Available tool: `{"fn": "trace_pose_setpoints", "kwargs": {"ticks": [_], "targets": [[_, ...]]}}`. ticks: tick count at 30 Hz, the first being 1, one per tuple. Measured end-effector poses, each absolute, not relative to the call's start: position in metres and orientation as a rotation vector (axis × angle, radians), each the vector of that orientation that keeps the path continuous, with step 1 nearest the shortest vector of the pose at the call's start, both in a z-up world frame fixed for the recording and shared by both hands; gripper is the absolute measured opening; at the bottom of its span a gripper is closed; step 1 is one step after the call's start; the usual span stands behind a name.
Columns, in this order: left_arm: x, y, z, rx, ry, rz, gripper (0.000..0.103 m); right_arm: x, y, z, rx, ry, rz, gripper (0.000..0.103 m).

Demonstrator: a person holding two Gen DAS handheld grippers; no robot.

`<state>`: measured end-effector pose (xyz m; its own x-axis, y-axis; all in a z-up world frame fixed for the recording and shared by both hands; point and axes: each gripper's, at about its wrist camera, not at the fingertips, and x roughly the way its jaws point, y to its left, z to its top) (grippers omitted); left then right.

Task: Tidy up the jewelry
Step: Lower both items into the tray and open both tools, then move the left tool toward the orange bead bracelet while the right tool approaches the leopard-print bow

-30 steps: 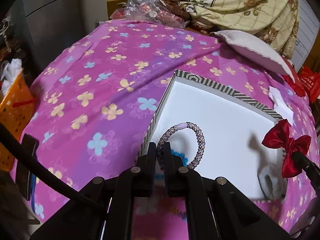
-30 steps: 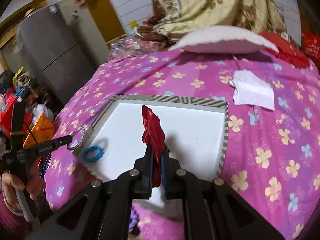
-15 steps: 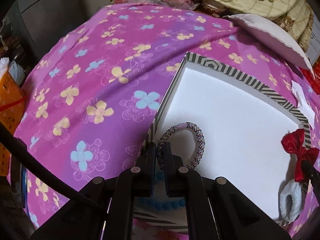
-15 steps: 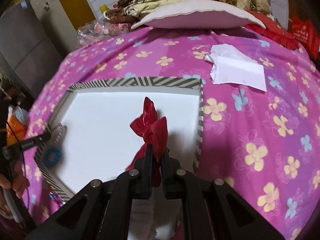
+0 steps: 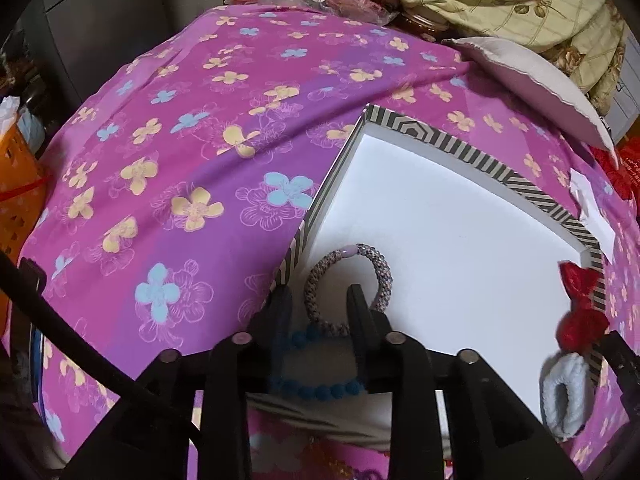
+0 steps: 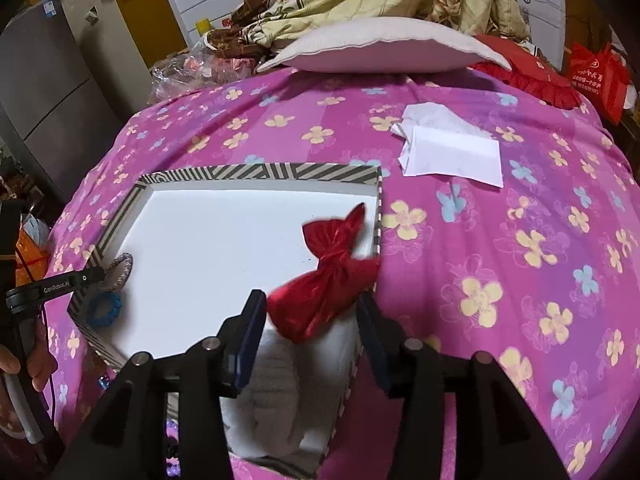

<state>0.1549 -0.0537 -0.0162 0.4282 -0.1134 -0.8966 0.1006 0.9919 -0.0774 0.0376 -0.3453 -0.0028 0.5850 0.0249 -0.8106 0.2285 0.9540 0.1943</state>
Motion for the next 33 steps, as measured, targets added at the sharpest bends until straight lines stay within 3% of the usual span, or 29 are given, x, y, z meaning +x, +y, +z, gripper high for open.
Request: {"fn": "trace_pose_setpoints", "kwargs": {"ticks": [13,33], "targets": [[0.101,-0.028,0.012,-0.029,1.074,-0.167,0.041,-0.022,-0.323,0.027,0.283,0.882,-0.074,0.057],[0.013,-0.006,0.010,-0.038,1.073,-0.213,0.041,-0.120,-0.286,0.024,0.220,0.907,-0.029,0.058]]}}
